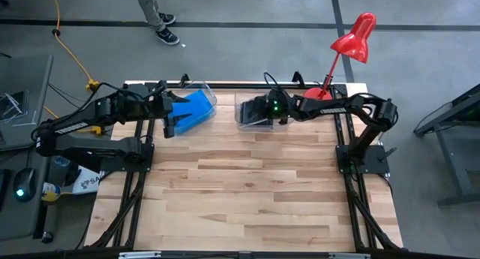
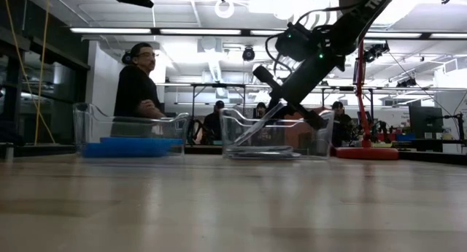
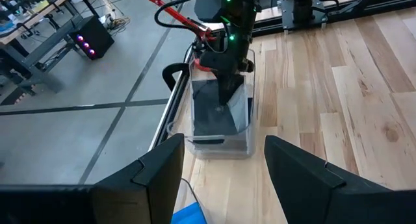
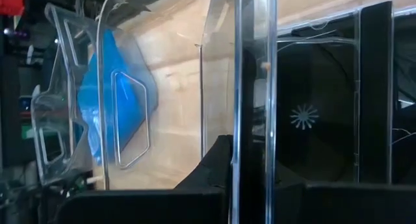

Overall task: Pick & place jewel cases by type
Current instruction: Put the black CD case into the right transparent bin

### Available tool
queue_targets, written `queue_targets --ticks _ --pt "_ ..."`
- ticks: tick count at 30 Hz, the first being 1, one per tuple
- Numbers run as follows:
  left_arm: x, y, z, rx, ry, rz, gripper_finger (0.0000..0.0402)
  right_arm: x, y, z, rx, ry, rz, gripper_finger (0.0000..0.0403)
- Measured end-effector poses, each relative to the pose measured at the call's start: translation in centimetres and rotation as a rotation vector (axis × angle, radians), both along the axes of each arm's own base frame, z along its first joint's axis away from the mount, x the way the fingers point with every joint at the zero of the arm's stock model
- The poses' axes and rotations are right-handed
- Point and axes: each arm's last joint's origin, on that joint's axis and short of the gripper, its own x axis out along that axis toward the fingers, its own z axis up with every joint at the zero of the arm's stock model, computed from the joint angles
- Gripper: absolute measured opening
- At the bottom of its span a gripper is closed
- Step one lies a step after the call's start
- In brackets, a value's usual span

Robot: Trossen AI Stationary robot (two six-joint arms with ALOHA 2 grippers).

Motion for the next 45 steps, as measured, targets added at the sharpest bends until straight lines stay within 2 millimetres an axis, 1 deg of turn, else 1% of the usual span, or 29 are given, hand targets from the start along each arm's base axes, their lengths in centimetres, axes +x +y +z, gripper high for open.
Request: queue_targets --ticks 12,16,25,30,35,40,45 --pt "0.0 0.0 0.0 -0.012 -0.005 0.004 0.0211 0.2 0.0 0.0 -0.033 -0.008 0.056 0.0005" --pt "0.0 0.0 0.0 -0.013 -0.004 0.005 0.0211 0.1 0.0 -0.1 -0.035 0.000 0.058 0.0036" --pt "0.0 0.0 -0.1 -0.015 0.004 0.005 0.0211 0.1 0.1 -0.3 -0.054 0.024 0.098 0.0148" --pt "0.0 0.0 -0.1 -0.015 0.003 0.005 0.0211 0.0 -0.2 -0.3 -0.074 0.028 0.116 0.0193" --pt "0.0 0.0 -0.1 -0.015 0.003 0.005 0.0211 -0.2 -0.7 -0.2 -0.072 0.020 0.146 0.0212" --pt "0.0 0.0 -0.1 -0.015 0.003 0.005 0.0211 -0.3 -1.0 -0.1 -0.064 0.003 0.180 0.0212" --pt "0.0 0.0 -0.1 -0.015 0.003 0.005 0.0211 -0.1 -1.0 0.2 -0.094 -0.028 0.200 0.0213"
